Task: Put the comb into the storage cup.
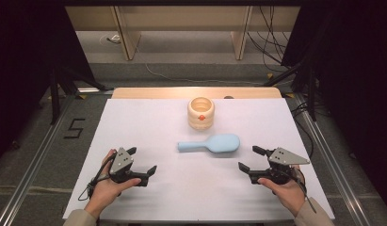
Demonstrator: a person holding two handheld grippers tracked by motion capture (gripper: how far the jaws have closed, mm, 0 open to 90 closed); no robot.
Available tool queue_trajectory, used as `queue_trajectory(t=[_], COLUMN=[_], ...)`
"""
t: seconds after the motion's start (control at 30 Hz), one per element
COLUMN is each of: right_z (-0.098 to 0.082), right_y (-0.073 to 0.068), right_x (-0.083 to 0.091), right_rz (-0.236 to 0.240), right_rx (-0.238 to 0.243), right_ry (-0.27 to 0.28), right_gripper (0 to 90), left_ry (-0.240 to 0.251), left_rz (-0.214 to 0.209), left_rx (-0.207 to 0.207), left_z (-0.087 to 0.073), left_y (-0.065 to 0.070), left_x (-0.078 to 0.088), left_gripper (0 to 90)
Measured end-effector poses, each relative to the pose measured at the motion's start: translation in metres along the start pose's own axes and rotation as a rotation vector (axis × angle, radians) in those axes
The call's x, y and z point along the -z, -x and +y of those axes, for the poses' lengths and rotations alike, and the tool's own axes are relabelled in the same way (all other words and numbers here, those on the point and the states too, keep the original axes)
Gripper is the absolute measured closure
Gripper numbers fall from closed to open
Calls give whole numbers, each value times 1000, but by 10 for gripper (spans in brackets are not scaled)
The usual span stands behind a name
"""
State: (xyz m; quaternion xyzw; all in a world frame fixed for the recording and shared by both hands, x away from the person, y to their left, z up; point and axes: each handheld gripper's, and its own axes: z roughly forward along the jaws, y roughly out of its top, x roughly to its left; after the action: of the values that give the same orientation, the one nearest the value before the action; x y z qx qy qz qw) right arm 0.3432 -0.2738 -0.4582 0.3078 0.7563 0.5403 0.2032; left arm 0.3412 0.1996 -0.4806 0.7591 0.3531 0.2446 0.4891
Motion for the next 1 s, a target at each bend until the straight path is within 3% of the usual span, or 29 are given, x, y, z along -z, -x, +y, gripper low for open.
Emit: queue_trajectory(t=[0.27,0.4,0.43,0.5,0.57,0.6,0.63,0.67,0.7,0.83,0.9,1.0], right_z=[0,8,8,11,12,12,15,15,18,34,37,50], right_y=[-1,-6,-6,-8,-12,-12,-15,-15,-16,-24,-25,-35], right_x=[-2,-8,-8,-13,-23,-23,-31,-31,-35,-59,-64,-97], right_rz=[5,-14,-14,3,18,18,38,38,48,40,43,54], right_rx=[4,39,39,47,61,61,68,68,73,117,116,123], right_ry=[-8,18,18,45,29,29,14,14,1,-35,-40,-116], right_gripper=[161,286,286,373,501,501,616,616,678,899,900,900], left_ry=[5,12,12,13,22,22,22,22,22,15,14,12], left_rz=[-4,0,1,-2,-4,-4,0,-1,0,-4,-7,-4], left_rx=[6,8,9,9,10,10,5,8,12,7,7,4], left_z=[-1,0,0,-1,0,0,0,0,0,-1,-1,-1], left_y=[-1,0,0,-1,0,0,0,0,0,0,1,1], left_x=[1,1,1,0,-1,-1,-1,-1,-1,-2,-3,-3], left_gripper=[0,0,0,0,4,6,6,6,6,7,7,10])
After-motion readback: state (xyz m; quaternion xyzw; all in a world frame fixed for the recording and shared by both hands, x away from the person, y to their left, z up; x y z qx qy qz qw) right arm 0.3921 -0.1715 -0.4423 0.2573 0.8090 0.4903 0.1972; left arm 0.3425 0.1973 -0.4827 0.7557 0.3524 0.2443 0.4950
